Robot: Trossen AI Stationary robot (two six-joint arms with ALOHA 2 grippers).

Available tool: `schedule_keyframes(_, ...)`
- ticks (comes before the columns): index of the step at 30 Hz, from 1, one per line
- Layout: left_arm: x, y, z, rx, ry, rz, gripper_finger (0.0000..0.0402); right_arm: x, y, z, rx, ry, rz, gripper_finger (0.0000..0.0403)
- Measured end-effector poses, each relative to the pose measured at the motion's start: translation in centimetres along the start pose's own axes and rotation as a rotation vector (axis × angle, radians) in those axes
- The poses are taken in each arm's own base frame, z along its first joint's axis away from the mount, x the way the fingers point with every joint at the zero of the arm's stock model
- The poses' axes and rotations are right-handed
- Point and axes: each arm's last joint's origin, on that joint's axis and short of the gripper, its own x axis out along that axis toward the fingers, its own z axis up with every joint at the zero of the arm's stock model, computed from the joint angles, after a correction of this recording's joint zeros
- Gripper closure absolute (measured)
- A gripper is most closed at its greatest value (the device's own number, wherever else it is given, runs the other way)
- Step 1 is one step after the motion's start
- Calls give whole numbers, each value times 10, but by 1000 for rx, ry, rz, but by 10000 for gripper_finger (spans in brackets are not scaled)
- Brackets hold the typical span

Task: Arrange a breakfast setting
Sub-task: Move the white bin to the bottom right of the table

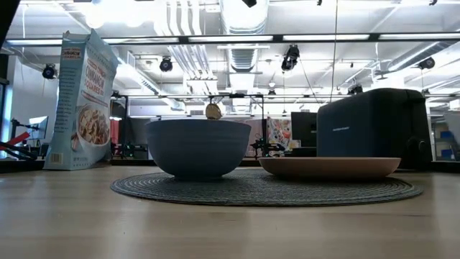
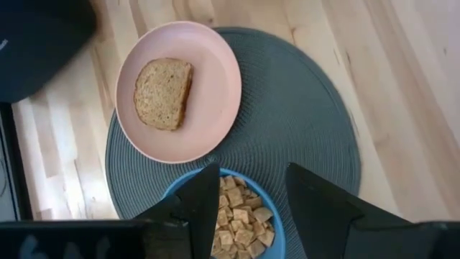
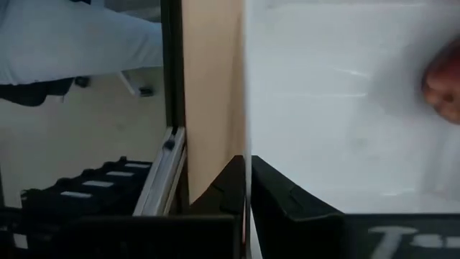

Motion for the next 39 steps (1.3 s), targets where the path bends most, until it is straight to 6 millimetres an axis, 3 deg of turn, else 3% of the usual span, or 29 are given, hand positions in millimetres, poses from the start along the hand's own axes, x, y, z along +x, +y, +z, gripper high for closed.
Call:
schedule_keyframes(6, 0, -1, 5, -16, -47, 1, 259, 4, 7, -21, 85, 7, 23, 394)
schedule_keyframes(14, -1, -1, 7, -27, -70, 2, 259, -3, 15, -21, 243, 10, 59, 369)
schedule_keyframes(20, -1, -1, 7, -35, -72, 2, 259, -5, 23, -18, 189, -6, 142, 313)
schedule_keyframes(25, -1, -1, 7, -34, -71, 2, 259, -5, 24, -22, 104, 124, 181, 282)
schedule_keyframes(33, -1, -1, 7, -34, -71, 2, 259, -9, 4, -26, 294, 105, -21, 300)
schedule_keyframes(39, -1, -1, 7, -47, -73, 2, 259, -34, -17, -24, 351, 109, -117, 321)
